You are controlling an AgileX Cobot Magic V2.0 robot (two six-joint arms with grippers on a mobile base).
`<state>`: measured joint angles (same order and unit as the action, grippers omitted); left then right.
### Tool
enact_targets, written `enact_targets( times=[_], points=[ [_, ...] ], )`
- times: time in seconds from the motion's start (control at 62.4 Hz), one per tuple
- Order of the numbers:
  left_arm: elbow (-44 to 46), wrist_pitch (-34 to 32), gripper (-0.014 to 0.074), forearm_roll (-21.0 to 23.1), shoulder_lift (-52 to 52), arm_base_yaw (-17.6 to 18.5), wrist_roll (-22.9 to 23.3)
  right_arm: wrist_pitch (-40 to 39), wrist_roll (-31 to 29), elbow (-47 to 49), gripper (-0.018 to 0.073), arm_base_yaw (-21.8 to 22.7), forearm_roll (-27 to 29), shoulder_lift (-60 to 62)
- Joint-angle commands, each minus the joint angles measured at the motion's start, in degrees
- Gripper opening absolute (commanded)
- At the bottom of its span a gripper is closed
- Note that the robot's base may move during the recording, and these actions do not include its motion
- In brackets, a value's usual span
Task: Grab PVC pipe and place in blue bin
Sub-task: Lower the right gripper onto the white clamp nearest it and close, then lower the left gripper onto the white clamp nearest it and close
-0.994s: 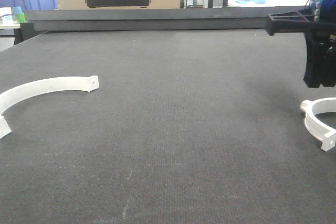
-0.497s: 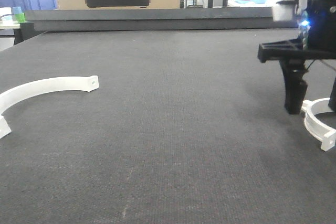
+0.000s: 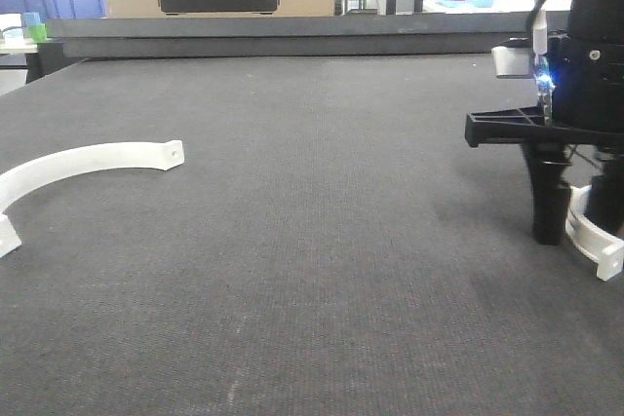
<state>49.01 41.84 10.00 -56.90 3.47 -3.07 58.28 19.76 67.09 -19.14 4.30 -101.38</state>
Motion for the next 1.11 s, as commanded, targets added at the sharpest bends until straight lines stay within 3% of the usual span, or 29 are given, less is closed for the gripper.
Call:
enact_targets(
  times=[0.0, 0.032, 0.321, 0.529, 0.721, 1.09],
  points=[
    [0.37, -0.81, -0.0111, -0.01, -0.05, 0.22, 0.04, 0.22, 0.19, 0.13, -0.0106, -0.20, -0.48, -0.26],
    [0.37, -0.81, -0.0111, -0.01, -0.05, 0.22, 0.04, 0.22, 0.19, 0.13, -0.0167, -0.20, -0.48, -0.26],
    [0.65, 2.97, -0.0111, 3.16, -0.05, 0.22, 0.04, 4.69, -3.65, 0.39, -0.0168, -0.20, -0.48, 2.44],
    [6.93, 7.15, -0.0111, 3.40, -2.73, 0.22, 0.49, 6.47, -6.00, 0.39, -0.0168, -0.20, -1.14, 9.30],
    [14.22, 15.53, -0.0111, -0.36, -11.61, 0.22, 0.49, 7.01, -6.00, 0.39, -0.0168, -0.20, -1.14, 13.81],
    [17.61, 14.30, -0.0111, -4.35, -29.98, 0.22, 0.49, 7.22, -6.00, 0.17, -0.0168, -0.20, -1.14, 14.65]
  ],
)
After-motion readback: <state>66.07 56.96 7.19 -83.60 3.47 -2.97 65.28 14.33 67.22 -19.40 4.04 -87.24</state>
